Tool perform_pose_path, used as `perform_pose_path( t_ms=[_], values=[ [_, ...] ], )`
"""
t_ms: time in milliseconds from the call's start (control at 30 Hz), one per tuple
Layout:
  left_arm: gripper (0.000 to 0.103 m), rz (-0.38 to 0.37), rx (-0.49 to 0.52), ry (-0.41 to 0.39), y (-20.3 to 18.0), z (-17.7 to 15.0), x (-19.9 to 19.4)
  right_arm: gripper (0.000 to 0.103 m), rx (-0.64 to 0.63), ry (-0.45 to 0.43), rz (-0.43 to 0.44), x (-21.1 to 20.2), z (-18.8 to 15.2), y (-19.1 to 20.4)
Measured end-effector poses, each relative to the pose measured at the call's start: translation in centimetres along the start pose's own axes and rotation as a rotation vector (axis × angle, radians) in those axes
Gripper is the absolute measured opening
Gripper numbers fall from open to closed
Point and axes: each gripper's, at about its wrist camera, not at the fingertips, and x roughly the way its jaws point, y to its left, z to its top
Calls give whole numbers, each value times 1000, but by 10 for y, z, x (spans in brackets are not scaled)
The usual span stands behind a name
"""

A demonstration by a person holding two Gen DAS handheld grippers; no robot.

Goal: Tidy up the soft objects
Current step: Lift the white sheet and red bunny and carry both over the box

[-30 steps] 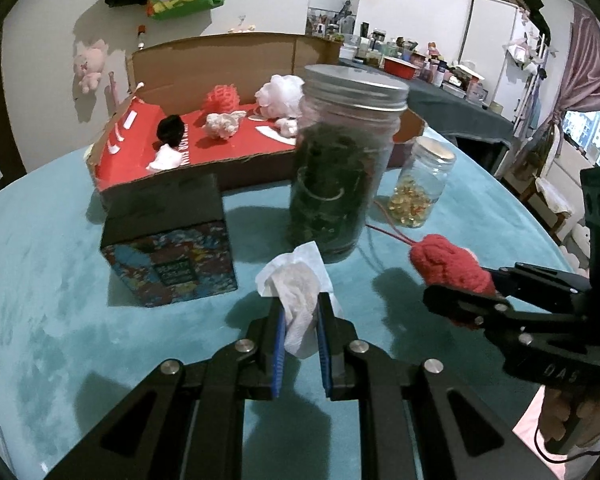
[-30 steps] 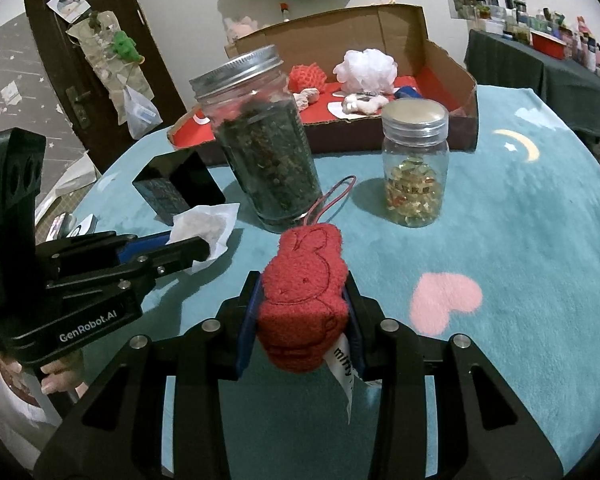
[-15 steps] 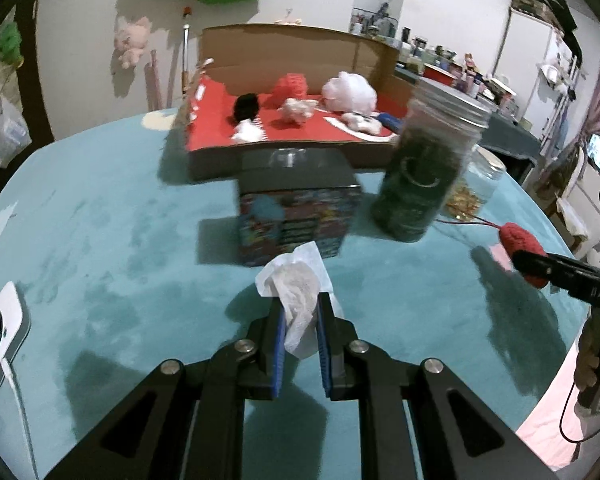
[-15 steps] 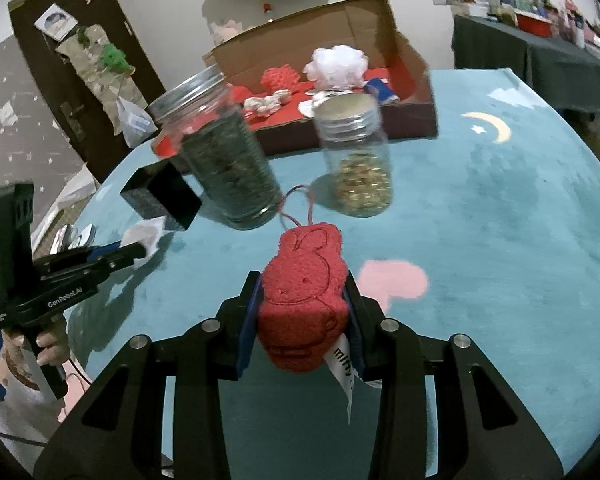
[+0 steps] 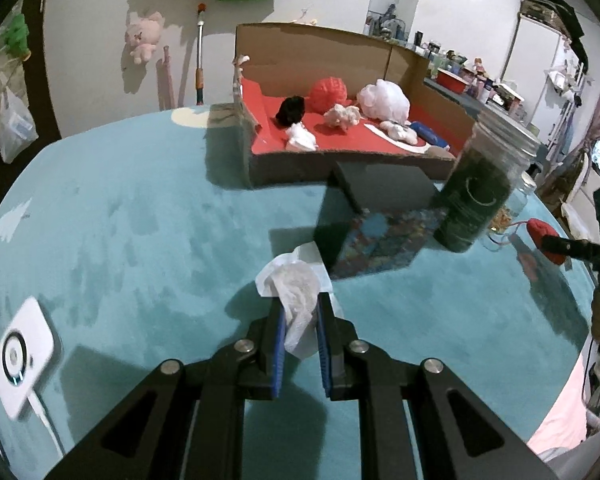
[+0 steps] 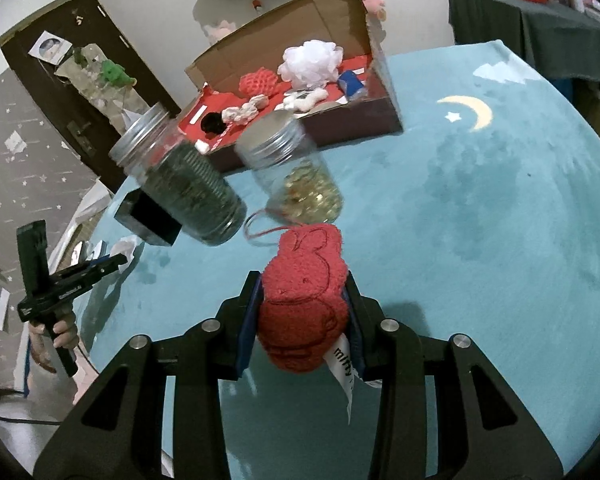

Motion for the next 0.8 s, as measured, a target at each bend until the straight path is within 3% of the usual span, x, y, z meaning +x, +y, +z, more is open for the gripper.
perform_pose_path(
  t_ms=[333, 800],
  values=[
    [15, -20, 84, 6, 16, 24, 12, 36, -21, 62, -13, 8, 30, -29],
    [15, -12, 210, 38, 11, 60, 26, 36, -226, 93, -108, 15, 75, -12]
  ],
)
